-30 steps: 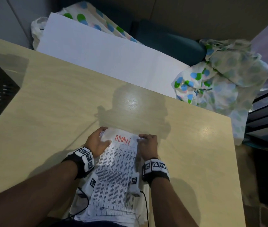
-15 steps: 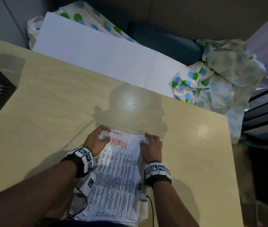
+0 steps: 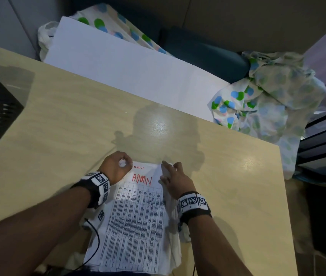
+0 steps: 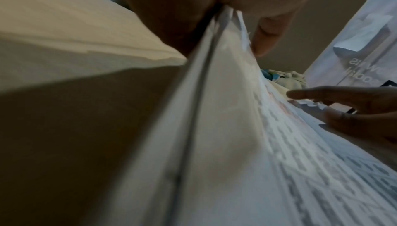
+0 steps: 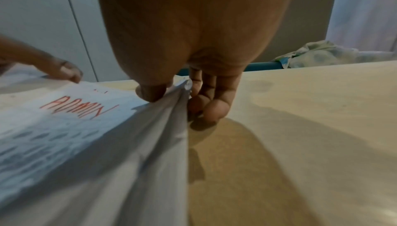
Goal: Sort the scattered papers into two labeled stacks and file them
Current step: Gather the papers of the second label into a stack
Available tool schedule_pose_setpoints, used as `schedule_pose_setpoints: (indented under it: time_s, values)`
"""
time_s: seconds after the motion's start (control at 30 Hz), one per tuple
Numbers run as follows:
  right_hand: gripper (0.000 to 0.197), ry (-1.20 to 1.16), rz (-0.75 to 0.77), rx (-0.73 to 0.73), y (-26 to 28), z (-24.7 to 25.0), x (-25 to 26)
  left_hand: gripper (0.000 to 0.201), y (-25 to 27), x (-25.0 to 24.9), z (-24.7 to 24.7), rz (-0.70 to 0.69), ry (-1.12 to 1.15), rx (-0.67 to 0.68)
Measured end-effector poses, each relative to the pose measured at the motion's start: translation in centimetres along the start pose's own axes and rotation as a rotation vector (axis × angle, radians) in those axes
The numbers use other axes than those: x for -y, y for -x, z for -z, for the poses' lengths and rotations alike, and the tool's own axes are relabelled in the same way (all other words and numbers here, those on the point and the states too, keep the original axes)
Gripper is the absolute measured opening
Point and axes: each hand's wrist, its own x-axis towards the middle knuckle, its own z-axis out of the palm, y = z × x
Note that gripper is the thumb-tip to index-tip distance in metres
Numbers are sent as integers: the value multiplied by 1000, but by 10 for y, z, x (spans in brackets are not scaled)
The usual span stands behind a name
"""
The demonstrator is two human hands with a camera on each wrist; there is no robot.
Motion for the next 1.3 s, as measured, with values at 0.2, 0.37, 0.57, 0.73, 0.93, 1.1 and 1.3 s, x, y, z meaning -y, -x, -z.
schedule_pose_setpoints:
  time_s: [0.2, 0.37, 0.57, 0.73, 0.93, 1.1, 1.3]
  values:
    - [39, -30, -24, -36, -13, 2, 9, 19, 12, 14, -2, 2, 120, -57]
    - [43, -72, -1, -148, -5, -12, 4, 19, 14, 15, -6, 52, 193, -82]
    - [62, -308, -171, -212, 12, -25, -9, 45, 25, 23, -5, 135, 181, -70]
    - [31, -484, -295, -274, 21, -24, -12, 41, 39, 18, -16, 238, 123, -132]
    - [50, -181, -388, -122, 24, -31, 8, 43, 49, -1, -29, 262, 124, -256]
    - [62, -150, -499, -100, 60, -27, 1, 26, 57, 5, -21, 286, 50, -239]
    - [55, -109, -394, -79, 74, -41, 7, 34, 67, 10, -27, 357, -126, -82]
